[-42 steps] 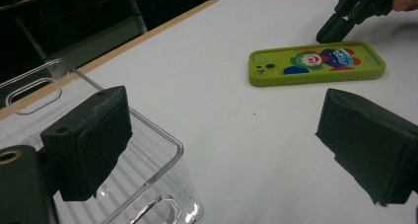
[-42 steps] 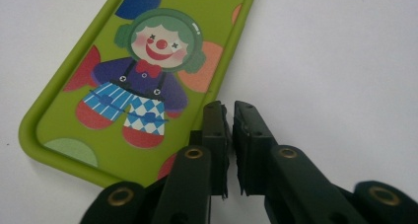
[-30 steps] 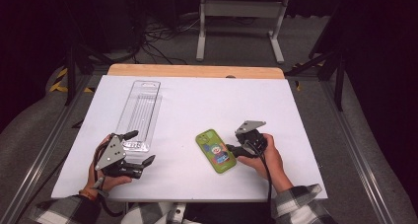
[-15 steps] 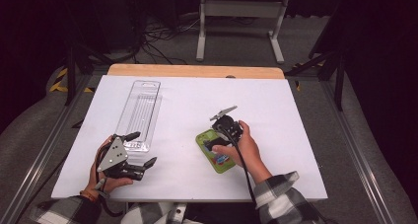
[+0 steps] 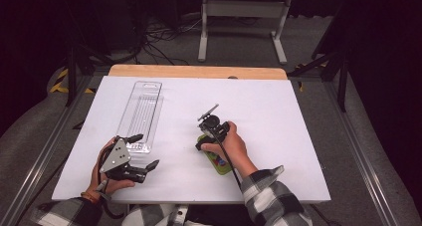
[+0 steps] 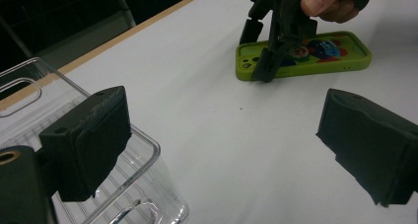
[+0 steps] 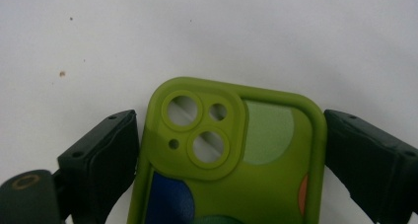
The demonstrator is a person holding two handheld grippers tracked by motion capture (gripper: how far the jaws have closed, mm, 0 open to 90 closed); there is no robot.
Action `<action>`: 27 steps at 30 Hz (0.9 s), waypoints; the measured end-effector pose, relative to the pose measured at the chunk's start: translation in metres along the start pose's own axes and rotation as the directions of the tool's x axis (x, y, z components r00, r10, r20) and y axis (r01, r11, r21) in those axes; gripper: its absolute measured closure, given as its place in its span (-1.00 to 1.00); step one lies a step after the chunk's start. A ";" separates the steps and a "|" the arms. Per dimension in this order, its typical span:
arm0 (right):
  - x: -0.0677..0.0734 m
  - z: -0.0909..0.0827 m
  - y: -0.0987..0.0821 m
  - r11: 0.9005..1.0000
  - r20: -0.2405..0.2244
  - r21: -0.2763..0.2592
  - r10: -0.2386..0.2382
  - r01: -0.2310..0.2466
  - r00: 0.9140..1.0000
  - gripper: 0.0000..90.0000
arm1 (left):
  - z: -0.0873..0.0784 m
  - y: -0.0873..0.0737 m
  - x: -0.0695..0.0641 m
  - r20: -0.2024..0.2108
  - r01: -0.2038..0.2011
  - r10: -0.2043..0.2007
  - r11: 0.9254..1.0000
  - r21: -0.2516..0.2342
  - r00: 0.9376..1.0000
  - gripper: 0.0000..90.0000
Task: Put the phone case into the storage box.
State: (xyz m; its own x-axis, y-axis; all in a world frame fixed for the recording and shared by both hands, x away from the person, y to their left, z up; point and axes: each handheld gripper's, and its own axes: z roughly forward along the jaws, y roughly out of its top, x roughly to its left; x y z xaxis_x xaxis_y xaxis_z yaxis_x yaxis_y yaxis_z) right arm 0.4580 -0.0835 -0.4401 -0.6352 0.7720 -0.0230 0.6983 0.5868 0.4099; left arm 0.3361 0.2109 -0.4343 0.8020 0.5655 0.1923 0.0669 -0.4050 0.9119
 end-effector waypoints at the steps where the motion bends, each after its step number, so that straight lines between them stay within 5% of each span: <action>1: 0.000 0.000 0.000 1.000 0.002 -0.007 0.003 -0.003 1.000 -0.77 | 0.000 0.000 0.001 -0.006 -0.013 0.013 1.000 0.003 1.000 -0.86; 18: 0.006 -0.017 -0.011 0.988 -0.010 -0.154 -0.016 0.015 1.000 -0.66 | 0.004 -0.001 0.000 -0.004 -0.012 0.012 1.000 0.025 1.000 -0.85; 22: 0.007 -0.027 -0.016 0.979 -0.008 -0.202 -0.031 0.028 0.999 -0.66 | 0.004 -0.001 0.000 -0.008 -0.017 0.017 0.999 0.030 1.000 -0.85; 27: 0.005 -0.048 -0.029 0.953 0.000 -0.301 -0.027 0.026 1.000 -0.65 | 0.007 -0.001 -0.001 -0.007 -0.014 0.014 0.999 0.031 1.000 -0.85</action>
State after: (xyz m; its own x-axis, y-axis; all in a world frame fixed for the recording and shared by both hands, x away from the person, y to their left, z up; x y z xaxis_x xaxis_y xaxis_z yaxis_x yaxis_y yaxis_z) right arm 0.4189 -0.1088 -0.4084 -0.6539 0.7558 -0.0339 0.5500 0.5057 0.6647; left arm 0.3392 0.2058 -0.4378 0.7985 0.5649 0.2080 0.0737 -0.4346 0.8976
